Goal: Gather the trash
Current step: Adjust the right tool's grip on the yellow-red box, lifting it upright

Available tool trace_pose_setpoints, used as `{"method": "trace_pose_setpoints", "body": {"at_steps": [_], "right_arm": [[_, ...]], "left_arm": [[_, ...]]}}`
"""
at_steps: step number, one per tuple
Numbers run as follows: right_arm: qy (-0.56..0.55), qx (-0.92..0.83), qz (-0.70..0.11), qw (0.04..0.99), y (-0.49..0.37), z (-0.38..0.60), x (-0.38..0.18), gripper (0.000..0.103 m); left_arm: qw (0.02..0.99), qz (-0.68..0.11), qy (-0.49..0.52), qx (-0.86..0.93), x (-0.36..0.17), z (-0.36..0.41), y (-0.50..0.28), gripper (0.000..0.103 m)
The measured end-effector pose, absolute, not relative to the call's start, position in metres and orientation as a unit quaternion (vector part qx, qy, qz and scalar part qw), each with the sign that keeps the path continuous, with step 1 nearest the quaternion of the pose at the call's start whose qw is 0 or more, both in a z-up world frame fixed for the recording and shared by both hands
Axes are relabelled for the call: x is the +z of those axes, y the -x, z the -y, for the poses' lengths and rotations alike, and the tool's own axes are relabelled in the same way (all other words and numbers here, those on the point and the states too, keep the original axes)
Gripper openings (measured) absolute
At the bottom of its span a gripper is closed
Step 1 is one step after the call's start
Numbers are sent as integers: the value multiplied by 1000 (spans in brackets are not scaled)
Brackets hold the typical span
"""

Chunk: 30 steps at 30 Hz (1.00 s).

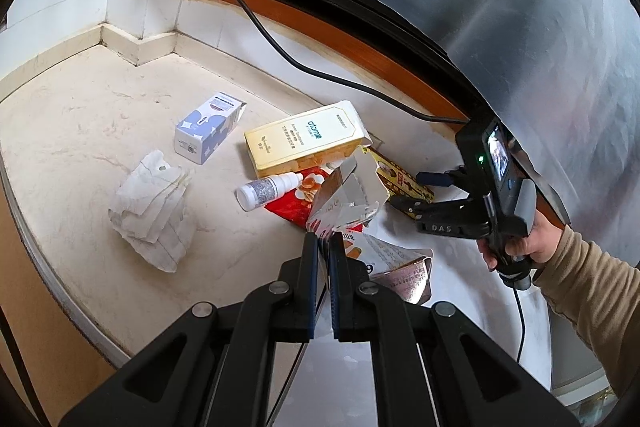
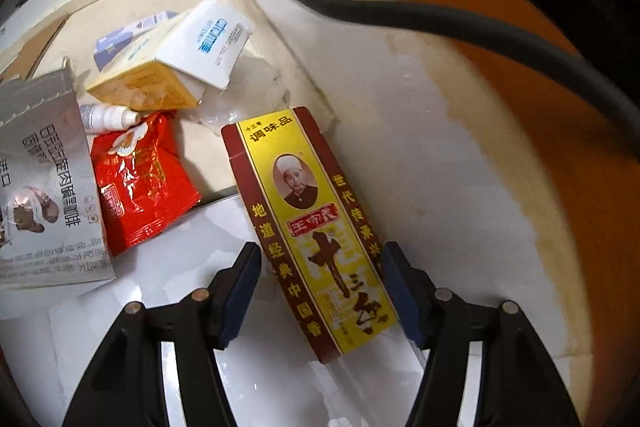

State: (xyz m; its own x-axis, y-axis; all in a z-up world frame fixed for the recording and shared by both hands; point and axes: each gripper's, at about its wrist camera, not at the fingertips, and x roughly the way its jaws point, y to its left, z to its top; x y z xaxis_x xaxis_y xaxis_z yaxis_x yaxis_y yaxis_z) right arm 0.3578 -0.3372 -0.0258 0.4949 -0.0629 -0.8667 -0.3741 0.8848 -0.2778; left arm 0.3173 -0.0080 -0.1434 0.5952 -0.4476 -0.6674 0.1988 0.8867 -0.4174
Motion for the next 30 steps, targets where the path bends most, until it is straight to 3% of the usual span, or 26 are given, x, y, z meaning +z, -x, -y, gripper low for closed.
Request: {"method": "trace_pose_setpoints", "body": {"at_steps": [5,9,15,17,24,30], "right_arm": [[251,107,-494,826,-362,325,-32,76],[270,114,-489,821,-368,312,-35,78],[298,128,-474,819,-378,294,-34,72],[303,110,-465,824,-382,289,-33,63],[330,97,-434,833,-385,257,-34,60],[367,99,-415,826,-356,236,-34,36]], "left_arm": [[878,-417,153,-178,-147,6,-323,2],[875,-423,154,-178,-151,7,-325,2],[874,-425,157,-179,-155,11,-327,2],[874,-424,157,-179,-155,11,-326,2],[871,-428,160,-179,-158,13,-327,2],[871,-426,164,-181,-158,14,-326,2]]}}
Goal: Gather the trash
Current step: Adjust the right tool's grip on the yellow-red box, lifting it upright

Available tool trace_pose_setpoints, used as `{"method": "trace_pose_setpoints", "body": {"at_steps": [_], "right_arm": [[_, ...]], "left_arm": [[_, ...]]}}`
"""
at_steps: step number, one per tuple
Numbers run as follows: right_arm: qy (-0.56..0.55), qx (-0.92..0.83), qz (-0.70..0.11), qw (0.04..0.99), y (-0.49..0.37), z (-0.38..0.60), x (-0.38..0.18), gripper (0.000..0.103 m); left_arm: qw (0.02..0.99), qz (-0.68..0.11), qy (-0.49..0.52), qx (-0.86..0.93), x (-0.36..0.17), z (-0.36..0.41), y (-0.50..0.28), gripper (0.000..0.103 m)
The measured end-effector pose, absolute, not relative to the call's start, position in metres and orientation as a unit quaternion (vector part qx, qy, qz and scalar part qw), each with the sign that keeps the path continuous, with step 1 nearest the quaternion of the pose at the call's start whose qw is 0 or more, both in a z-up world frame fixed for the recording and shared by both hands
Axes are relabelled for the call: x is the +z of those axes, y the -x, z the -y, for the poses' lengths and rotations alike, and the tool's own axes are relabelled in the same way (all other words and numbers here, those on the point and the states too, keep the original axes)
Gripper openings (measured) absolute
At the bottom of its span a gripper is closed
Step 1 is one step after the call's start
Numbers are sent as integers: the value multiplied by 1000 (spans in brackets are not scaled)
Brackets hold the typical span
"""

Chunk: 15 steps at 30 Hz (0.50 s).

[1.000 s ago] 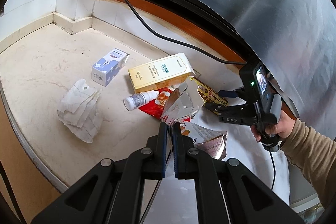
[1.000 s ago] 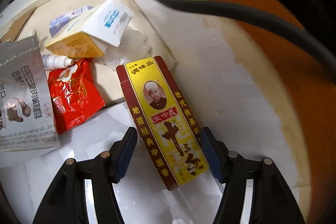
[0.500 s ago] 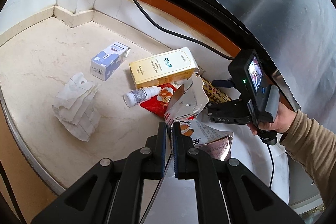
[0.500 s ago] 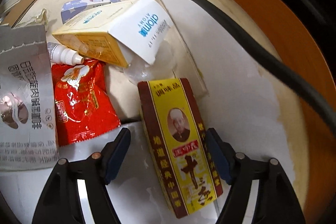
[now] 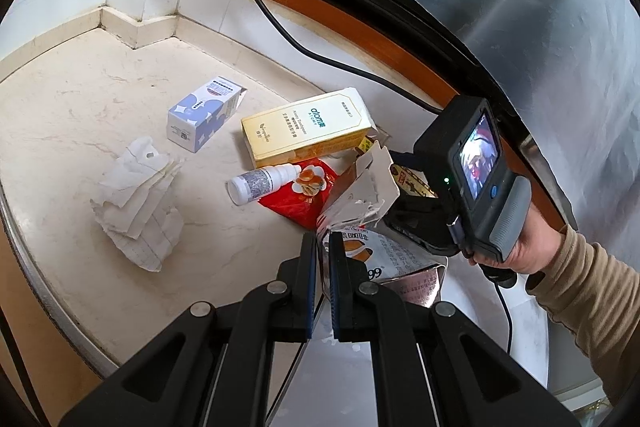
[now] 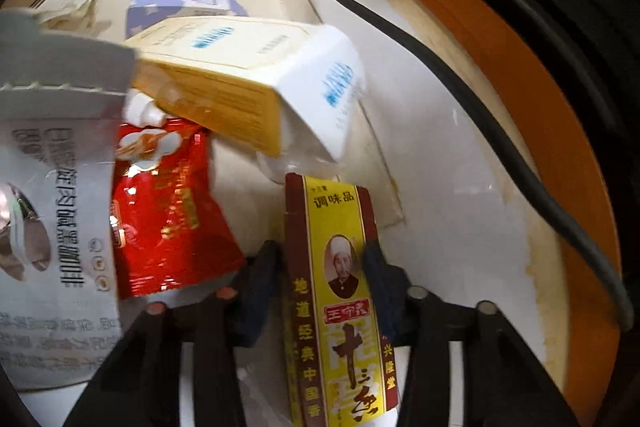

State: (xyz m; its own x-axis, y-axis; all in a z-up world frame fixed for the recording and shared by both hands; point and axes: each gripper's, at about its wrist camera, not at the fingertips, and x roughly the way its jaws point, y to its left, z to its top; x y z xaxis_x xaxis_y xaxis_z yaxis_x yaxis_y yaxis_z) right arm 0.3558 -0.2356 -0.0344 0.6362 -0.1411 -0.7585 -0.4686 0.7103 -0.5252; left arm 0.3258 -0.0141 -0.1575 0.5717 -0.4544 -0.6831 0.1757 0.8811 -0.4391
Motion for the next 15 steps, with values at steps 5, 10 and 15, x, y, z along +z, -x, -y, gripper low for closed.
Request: {"method": "trace_pose_setpoints", "body": {"at_steps": [5,10,15], "right_arm": [[299,98,-420,851,-347,243,-3,14],[241,115,-455,850,-330,261,25,14],[188,132,-455,860,-287,270,46,14]], "left_arm": [[872,-421,163,-187,-153,16,-322,2],[876,-414,159,-192,-143,18,-314,2],[877,-413,147,-197,-133,22,-301,4]]}}
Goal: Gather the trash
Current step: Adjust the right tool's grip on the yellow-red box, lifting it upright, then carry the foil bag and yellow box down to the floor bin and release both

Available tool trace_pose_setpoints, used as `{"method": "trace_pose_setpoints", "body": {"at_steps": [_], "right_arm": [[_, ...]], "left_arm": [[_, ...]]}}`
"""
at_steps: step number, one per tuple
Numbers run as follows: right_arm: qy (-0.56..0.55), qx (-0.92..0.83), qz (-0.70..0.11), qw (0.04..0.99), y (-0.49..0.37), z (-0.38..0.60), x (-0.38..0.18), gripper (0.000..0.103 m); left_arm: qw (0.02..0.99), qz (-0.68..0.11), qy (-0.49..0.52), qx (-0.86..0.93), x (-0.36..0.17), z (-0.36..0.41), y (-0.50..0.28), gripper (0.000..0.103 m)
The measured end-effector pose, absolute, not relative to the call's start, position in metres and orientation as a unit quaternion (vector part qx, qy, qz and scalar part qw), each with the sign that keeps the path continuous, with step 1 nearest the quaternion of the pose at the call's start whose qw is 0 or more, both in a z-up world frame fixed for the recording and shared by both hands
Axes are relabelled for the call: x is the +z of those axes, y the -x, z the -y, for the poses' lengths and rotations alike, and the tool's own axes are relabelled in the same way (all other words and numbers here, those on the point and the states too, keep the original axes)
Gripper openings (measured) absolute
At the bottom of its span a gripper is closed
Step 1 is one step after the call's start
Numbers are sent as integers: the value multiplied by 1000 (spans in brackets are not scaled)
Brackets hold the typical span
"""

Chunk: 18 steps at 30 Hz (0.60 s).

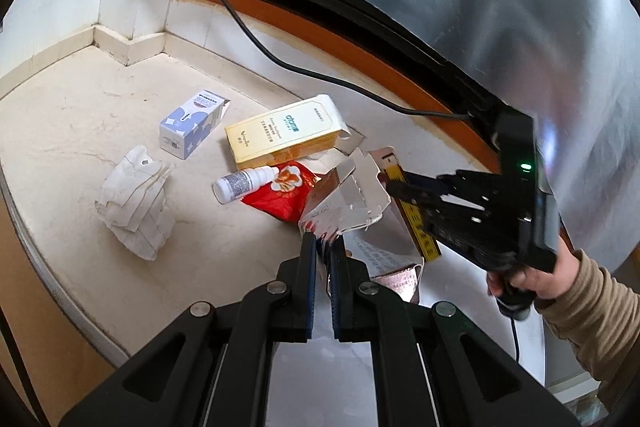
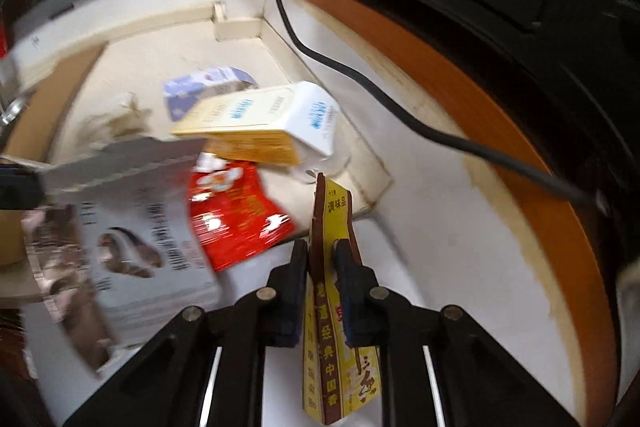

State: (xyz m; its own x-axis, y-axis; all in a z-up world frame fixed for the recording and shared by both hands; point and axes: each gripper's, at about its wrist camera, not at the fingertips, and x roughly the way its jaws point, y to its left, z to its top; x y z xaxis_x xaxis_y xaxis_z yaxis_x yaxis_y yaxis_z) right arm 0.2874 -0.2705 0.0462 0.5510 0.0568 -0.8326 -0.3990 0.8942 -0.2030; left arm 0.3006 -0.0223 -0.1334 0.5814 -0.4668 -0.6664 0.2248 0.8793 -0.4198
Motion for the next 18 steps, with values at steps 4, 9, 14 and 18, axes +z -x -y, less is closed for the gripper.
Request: {"method": "trace_pose_setpoints", "body": {"at_steps": [4,9,14,18], "right_arm": [[138,150,-455,867,-253,279,69,14],[91,180,-457,866,-221,275,84,14],[21,229,-459,858,-179,268,100,14],[-37,278,-465,840,-154,256,103,14]], "left_arm": [[880,-410,134,-199,-125,27,-280,4],[885,-405,120,-194,-111,33,-236,4],[892,-403,114,-171,-100,29,-189,4],[897,-402,128,-134,-93,14,-144,4]]}}
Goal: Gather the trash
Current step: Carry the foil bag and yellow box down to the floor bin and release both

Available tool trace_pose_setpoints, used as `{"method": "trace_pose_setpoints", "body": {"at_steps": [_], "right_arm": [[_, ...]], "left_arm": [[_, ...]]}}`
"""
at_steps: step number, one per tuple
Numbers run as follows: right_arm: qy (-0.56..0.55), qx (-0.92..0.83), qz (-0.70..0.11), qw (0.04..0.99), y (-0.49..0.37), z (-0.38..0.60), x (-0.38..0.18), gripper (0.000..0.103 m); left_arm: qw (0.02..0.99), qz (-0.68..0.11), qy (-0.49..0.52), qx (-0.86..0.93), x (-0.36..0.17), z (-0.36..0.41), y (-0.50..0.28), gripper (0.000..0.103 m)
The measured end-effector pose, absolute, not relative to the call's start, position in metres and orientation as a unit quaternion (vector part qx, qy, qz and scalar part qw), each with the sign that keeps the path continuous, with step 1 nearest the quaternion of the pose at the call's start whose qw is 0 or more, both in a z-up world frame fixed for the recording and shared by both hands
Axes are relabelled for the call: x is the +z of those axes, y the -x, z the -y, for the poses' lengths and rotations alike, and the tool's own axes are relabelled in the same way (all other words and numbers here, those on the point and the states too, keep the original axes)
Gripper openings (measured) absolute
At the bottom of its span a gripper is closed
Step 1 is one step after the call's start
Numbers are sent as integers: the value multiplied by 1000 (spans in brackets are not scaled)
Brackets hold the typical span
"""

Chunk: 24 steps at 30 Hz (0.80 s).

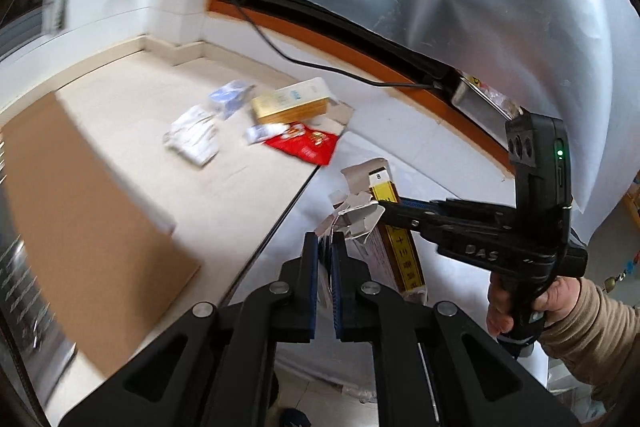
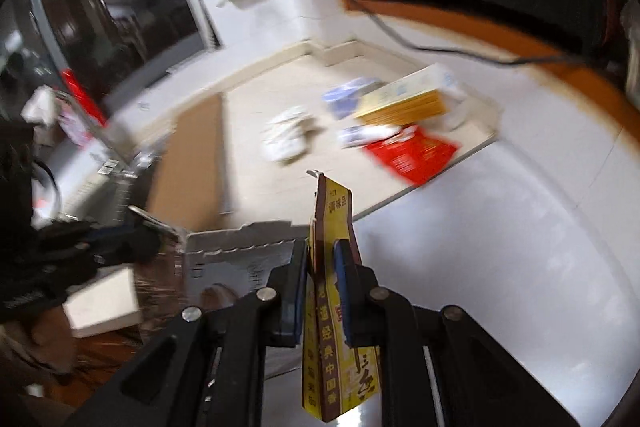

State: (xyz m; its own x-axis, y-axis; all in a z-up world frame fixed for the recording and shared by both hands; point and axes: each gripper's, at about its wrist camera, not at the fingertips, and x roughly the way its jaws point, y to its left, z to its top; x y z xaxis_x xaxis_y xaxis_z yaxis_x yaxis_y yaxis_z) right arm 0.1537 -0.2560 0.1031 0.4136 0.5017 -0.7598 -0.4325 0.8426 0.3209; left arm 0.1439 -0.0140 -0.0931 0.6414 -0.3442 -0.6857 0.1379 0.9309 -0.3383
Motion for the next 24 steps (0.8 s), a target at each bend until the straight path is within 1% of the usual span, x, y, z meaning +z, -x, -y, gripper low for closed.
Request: {"method": "trace_pose_setpoints", "body": {"at_steps": [5,8,15,20,24], "right_arm": [[-99,345,-478,802,-122,238,103,14],[-110,374,-485,783,-106,222,96,14],[-81,408,-501,759,-68,186,83,14],[-60,400,-513,758,-48,173,70,14],[-48,380,-528,758,-38,166,54,14]], "left_arm": [[903,-399,134,-84,-88,-1,-92,4],[904,-401,138,-53,-90,-11,-63,4],[892,-423,155,-16,-110,-32,-14,4],[885,-439,155,-18,-131,-34,0,4],[881,-453,134,-30,-150,-31,3,4]]}}
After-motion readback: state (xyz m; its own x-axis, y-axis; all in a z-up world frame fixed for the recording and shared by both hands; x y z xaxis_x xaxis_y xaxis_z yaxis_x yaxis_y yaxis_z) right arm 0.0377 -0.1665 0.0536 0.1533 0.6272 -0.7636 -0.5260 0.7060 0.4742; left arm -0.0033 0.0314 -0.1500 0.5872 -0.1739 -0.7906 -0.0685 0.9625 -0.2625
